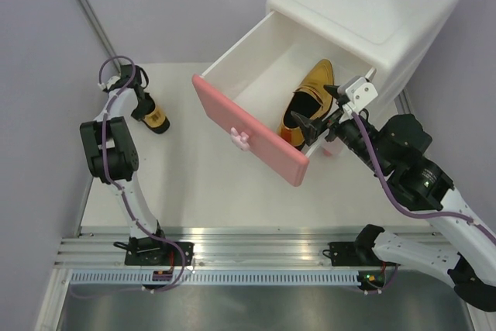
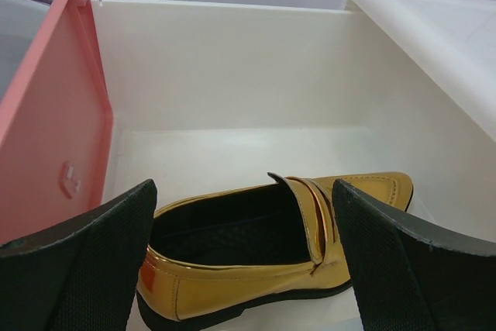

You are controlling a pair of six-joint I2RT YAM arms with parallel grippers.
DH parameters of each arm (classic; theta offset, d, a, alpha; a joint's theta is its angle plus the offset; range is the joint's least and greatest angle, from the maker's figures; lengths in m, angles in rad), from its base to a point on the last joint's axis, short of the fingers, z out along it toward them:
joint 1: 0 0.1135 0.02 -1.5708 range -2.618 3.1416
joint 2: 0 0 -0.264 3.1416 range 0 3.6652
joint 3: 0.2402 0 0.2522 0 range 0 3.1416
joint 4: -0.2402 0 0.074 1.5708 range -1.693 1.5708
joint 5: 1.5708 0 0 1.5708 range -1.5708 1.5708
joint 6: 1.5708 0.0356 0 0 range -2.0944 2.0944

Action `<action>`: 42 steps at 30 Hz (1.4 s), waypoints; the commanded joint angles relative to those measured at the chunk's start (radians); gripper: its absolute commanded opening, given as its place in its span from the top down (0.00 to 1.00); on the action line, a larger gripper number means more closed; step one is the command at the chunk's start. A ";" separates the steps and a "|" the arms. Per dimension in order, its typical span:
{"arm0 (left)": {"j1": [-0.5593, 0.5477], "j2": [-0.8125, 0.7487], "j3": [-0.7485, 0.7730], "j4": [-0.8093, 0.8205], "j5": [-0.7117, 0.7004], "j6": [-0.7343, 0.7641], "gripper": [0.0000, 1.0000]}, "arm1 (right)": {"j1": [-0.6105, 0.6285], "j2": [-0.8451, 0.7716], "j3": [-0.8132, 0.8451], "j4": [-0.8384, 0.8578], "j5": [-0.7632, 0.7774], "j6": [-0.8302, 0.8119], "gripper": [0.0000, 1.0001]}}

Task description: Place and organize the shoes in the shoe cabinet

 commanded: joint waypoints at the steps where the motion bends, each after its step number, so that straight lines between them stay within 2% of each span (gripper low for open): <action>1: -0.026 -0.203 -0.032 0.019 0.002 0.034 0.98 | 0.000 -0.021 0.005 -0.040 0.005 0.010 0.02; 6: -0.071 -0.358 -0.112 0.021 -0.015 0.036 0.98 | 0.000 -0.053 -0.001 -0.040 -0.005 0.013 0.02; 16: -0.264 -0.617 -0.140 0.015 -0.116 0.088 0.98 | 0.000 -0.156 -0.030 -0.029 0.012 0.024 0.02; 20: -0.306 -0.665 -0.119 0.015 -0.141 0.114 0.98 | -0.002 -0.153 -0.038 0.026 0.014 -0.015 0.02; 31: -0.415 -0.725 -0.043 0.048 -0.225 0.234 0.98 | -0.002 0.002 0.023 0.196 0.006 -0.097 0.02; 42: -0.494 -0.843 0.044 0.251 -0.207 0.317 0.98 | 0.000 0.011 0.082 0.221 -0.031 -0.097 0.02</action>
